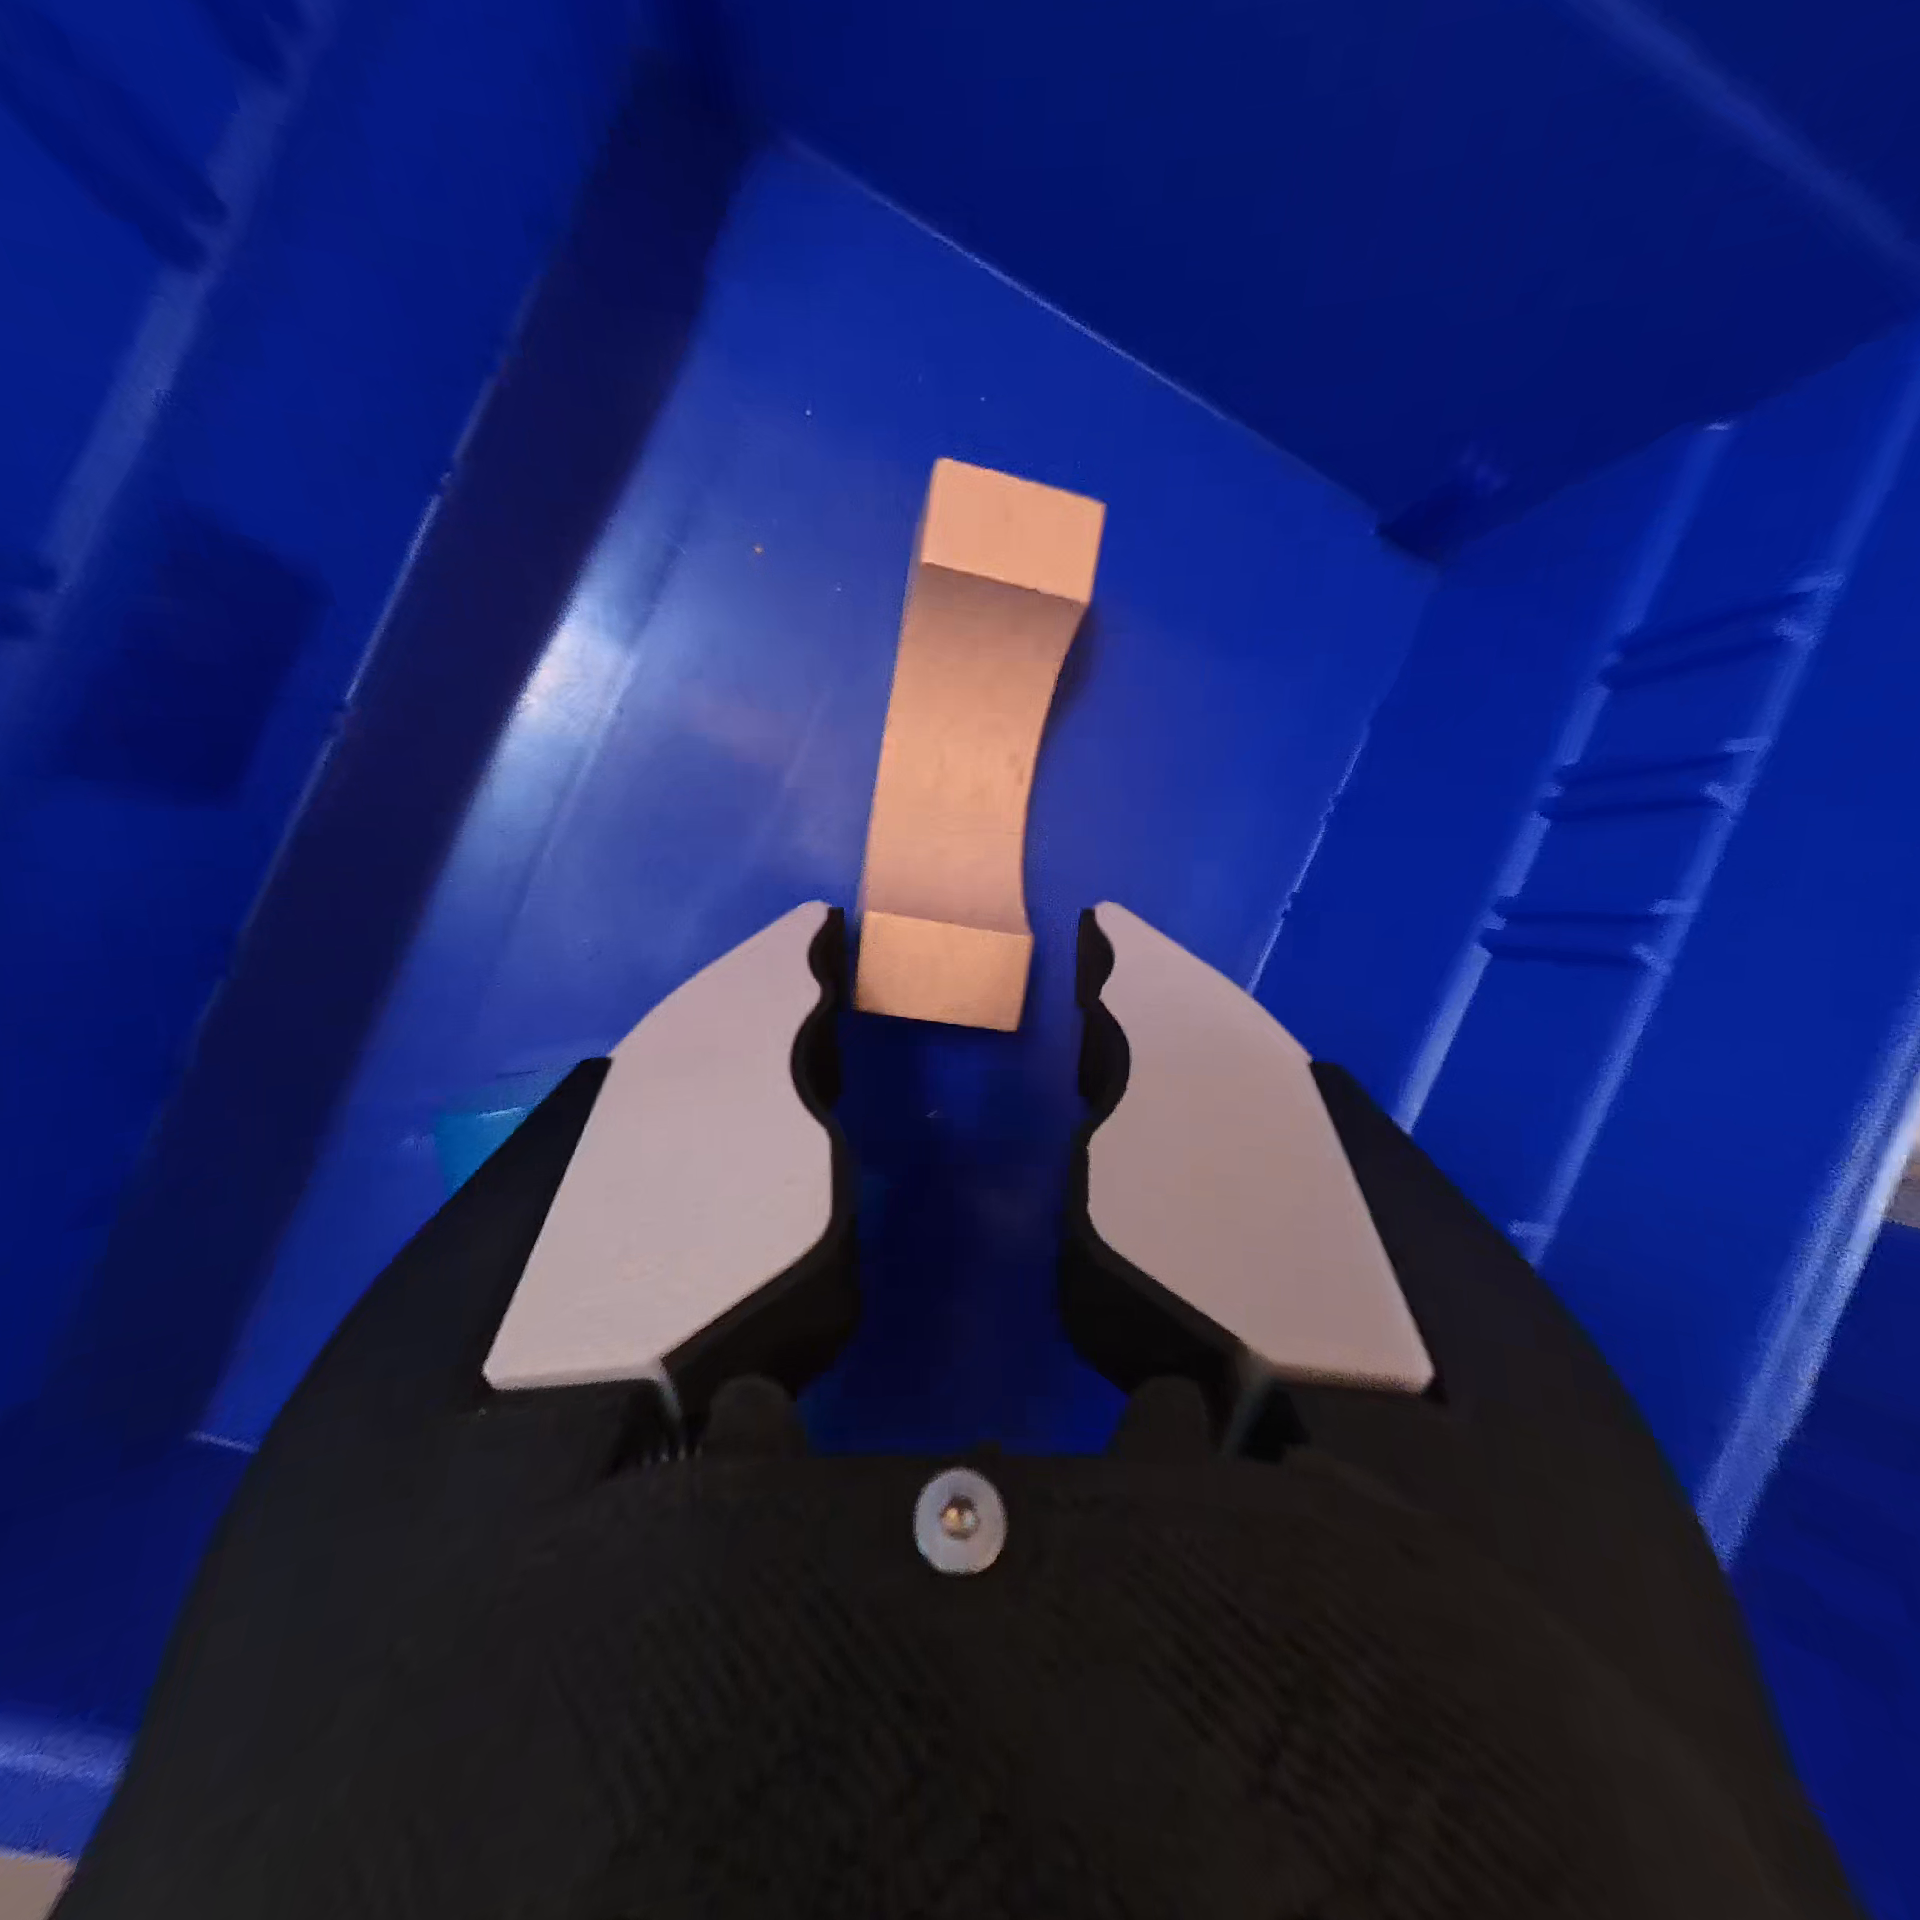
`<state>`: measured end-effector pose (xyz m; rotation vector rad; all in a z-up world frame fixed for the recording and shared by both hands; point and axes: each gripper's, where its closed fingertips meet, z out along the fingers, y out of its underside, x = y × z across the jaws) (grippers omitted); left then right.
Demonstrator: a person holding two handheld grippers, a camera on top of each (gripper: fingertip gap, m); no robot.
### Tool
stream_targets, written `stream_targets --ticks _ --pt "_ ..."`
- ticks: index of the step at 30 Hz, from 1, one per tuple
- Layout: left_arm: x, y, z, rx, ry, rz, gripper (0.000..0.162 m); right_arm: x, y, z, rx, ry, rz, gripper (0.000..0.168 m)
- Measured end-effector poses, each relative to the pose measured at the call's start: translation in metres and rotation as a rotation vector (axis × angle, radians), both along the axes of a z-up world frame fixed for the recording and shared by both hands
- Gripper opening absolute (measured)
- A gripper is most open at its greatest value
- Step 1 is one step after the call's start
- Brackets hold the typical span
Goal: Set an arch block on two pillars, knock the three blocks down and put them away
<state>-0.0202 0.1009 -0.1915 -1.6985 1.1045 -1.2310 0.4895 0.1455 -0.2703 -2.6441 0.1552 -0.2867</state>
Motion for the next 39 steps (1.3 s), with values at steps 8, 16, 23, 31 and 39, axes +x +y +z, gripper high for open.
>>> stream_targets --ticks 8,16,23,31,39 --pt "-0.011 0.008 -0.005 -0.007 0.009 0.029 0.055 -0.018 0.02 0.061 0.112 -0.106 0.059 0.05" --pt "-0.051 0.074 0.024 0.084 0.029 0.236 0.063 -0.209 0.047 0.161 0.628 0.129 0.389 0.057" --pt "-0.109 0.162 0.068 0.249 0.079 0.489 0.059 -0.346 0.037 0.139 0.704 0.285 0.627 0.058" --pt "-0.134 0.227 0.07 0.132 0.189 0.555 0.064 -0.375 0.035 0.109 0.621 0.252 0.681 0.059" --pt "-0.111 0.287 0.049 0.075 0.383 0.499 0.065 -0.374 0.021 0.099 0.581 0.235 0.7 0.059"
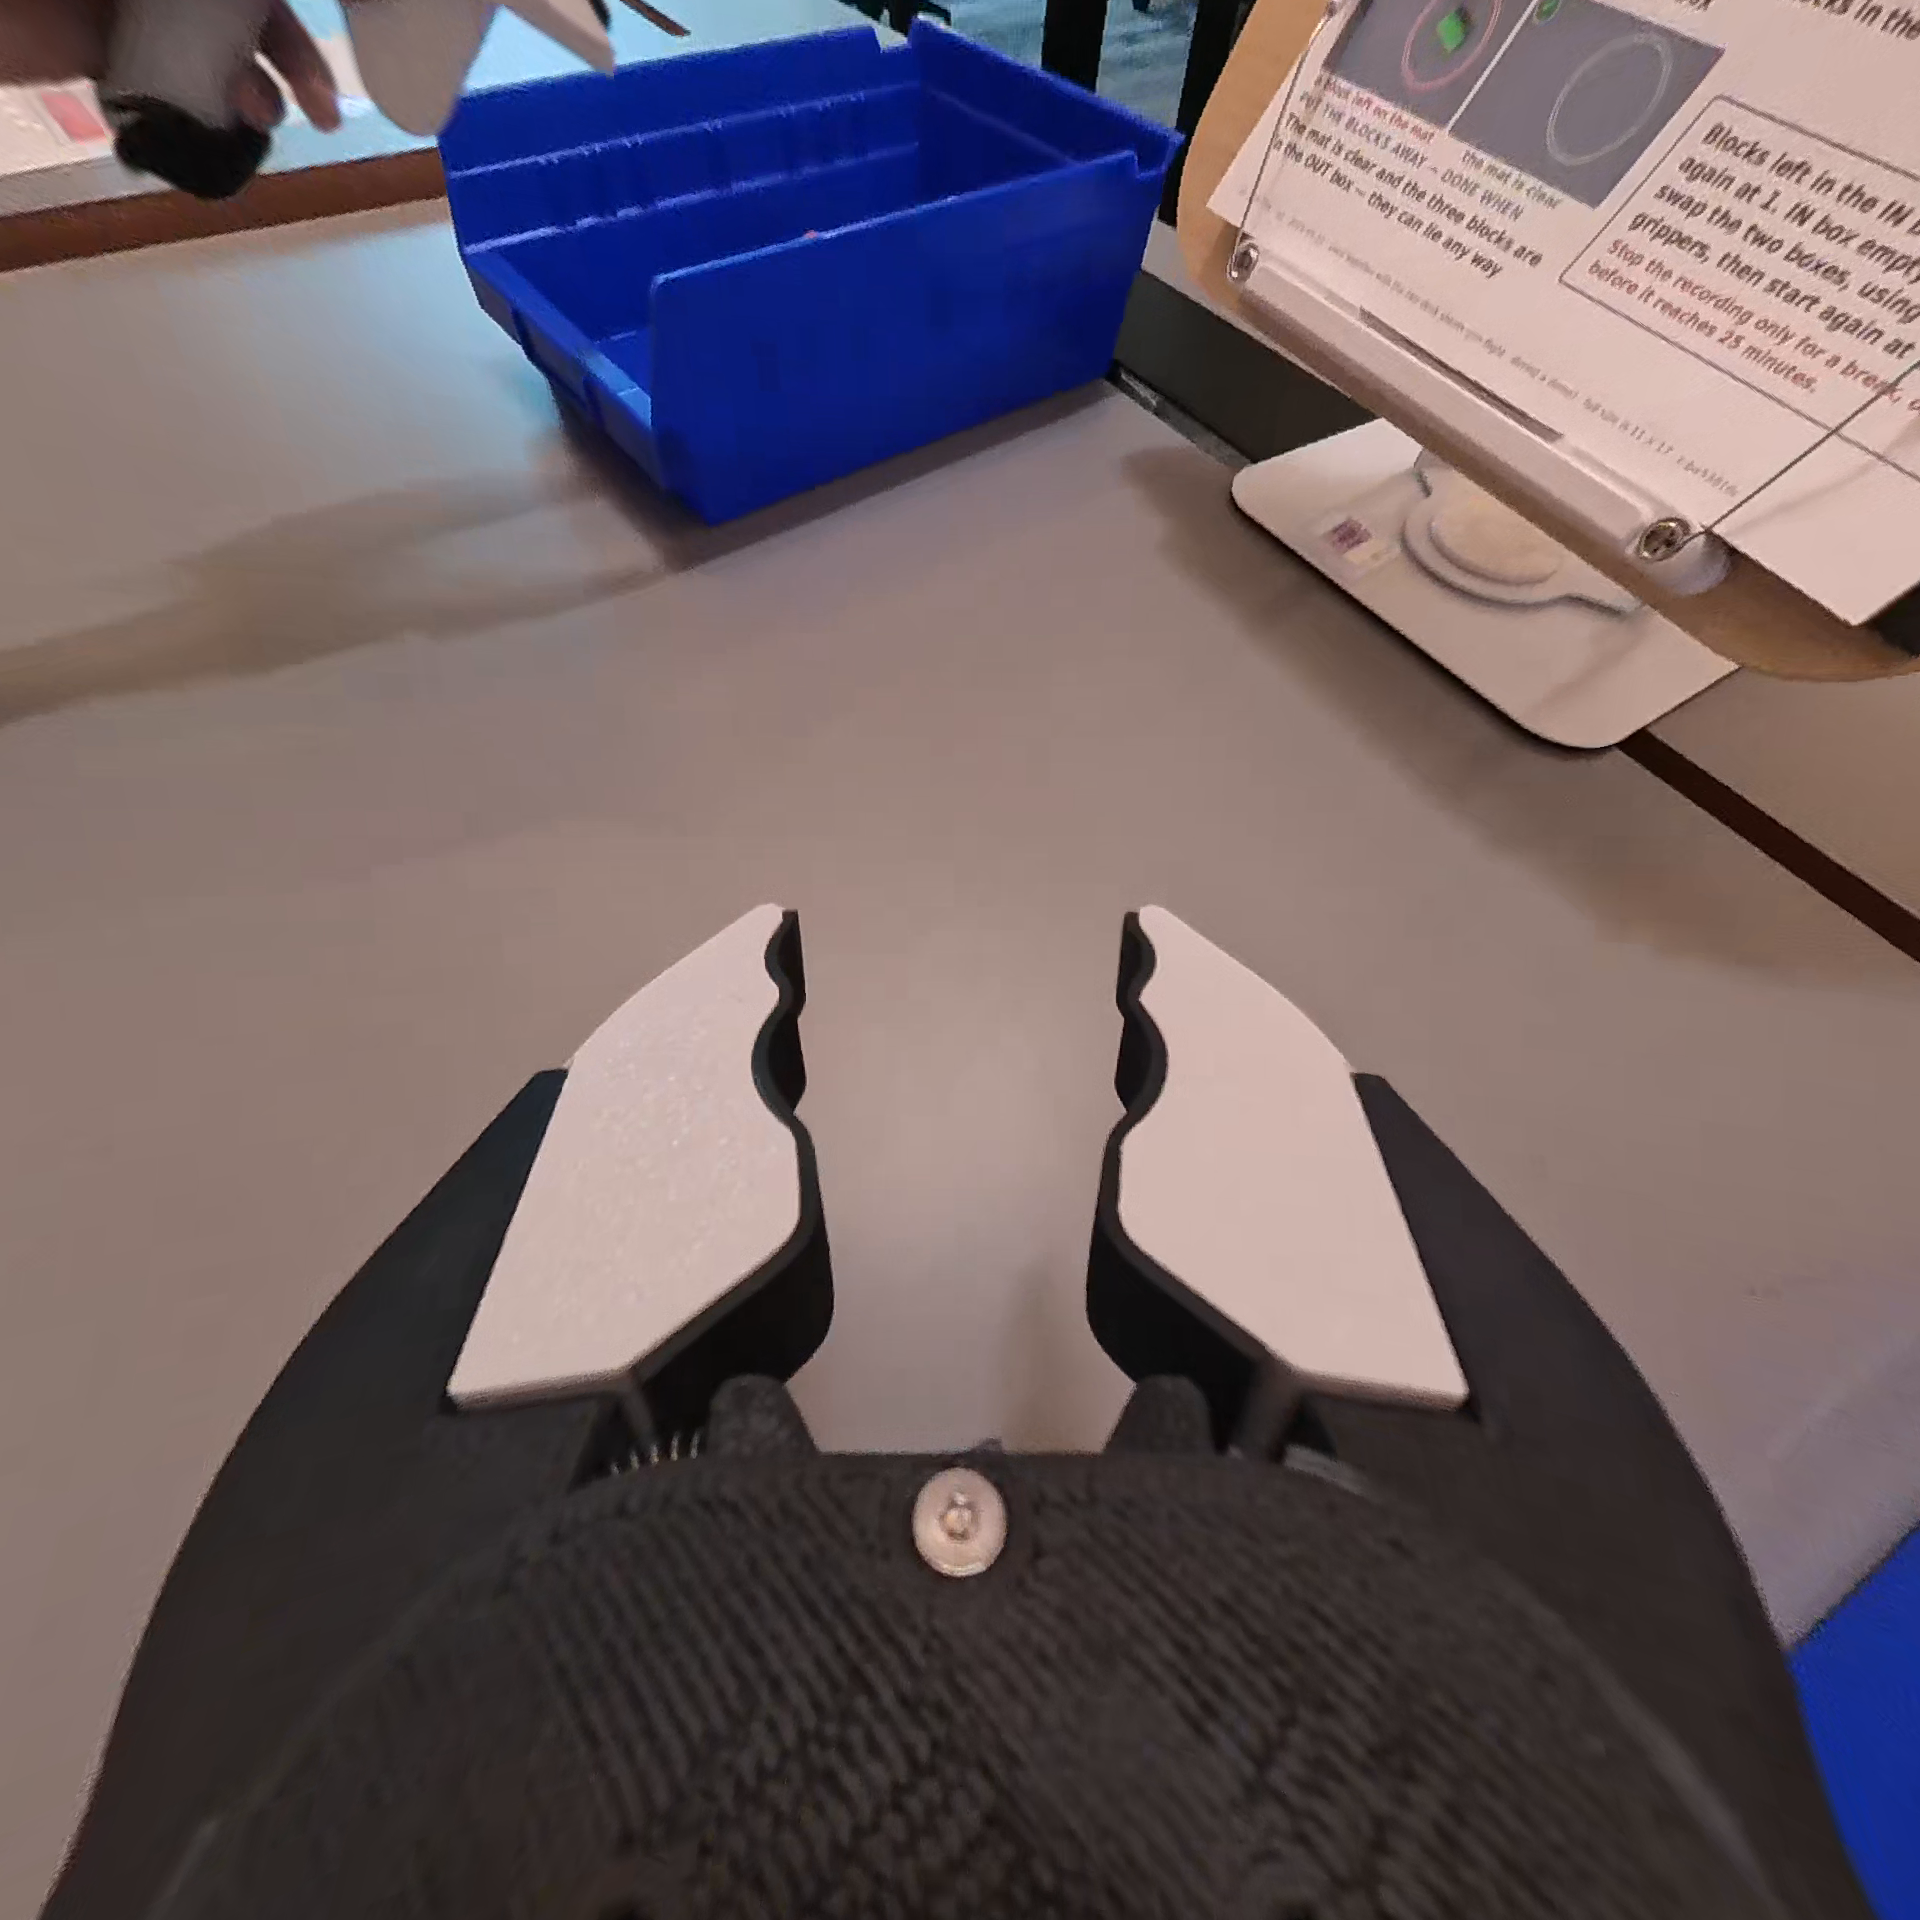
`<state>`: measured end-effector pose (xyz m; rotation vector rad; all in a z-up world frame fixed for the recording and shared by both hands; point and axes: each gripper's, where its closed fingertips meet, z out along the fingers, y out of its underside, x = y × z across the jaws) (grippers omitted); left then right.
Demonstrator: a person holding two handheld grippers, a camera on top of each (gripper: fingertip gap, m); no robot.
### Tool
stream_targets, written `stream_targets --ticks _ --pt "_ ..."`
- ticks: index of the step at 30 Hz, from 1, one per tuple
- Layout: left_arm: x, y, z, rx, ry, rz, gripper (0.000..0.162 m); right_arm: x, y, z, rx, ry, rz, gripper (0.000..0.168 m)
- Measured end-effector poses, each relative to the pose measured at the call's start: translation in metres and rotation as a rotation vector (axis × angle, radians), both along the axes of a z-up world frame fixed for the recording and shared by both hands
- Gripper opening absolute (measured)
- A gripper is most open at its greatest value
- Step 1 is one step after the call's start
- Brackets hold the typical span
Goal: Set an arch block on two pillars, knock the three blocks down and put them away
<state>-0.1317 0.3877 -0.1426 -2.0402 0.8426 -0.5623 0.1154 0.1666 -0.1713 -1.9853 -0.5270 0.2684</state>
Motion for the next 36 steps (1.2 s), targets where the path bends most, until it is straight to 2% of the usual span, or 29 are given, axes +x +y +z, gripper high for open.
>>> stream_targets --ticks 4,9,15,21,28,29,31,36 --pt "0.011 0.039 -0.021 -0.096 0.146 0.022 0.067 -0.004 -0.009 0.005 0.019 0.023 0.022 0.059" --pt "0.01 0.084 -0.048 -0.266 0.339 0.091 0.066 0.002 -0.022 -0.006 -0.029 -0.026 0.01 0.059" --pt "0.013 0.124 -0.074 -0.526 0.307 0.208 0.066 0.009 -0.038 -0.025 -0.129 -0.027 -0.048 0.059" --pt "0.039 0.141 -0.096 -0.719 0.174 0.223 0.065 -0.01 -0.058 -0.04 -0.163 0.145 -0.107 0.058" --pt "0.048 0.17 -0.121 -0.798 0.216 0.282 0.062 0.006 -0.064 -0.06 -0.235 0.067 -0.172 0.059" --pt "0.05 0.172 -0.123 -0.807 0.217 0.283 0.055 0.006 -0.063 -0.061 -0.234 0.075 -0.171 0.059" --pt "0.055 0.176 -0.125 -0.805 0.219 0.295 0.054 0.004 -0.06 -0.06 -0.227 0.102 -0.171 0.059" --pt "0.053 0.185 -0.131 -0.777 0.349 0.307 0.043 0.001 -0.051 -0.065 -0.246 0.115 -0.146 0.059"
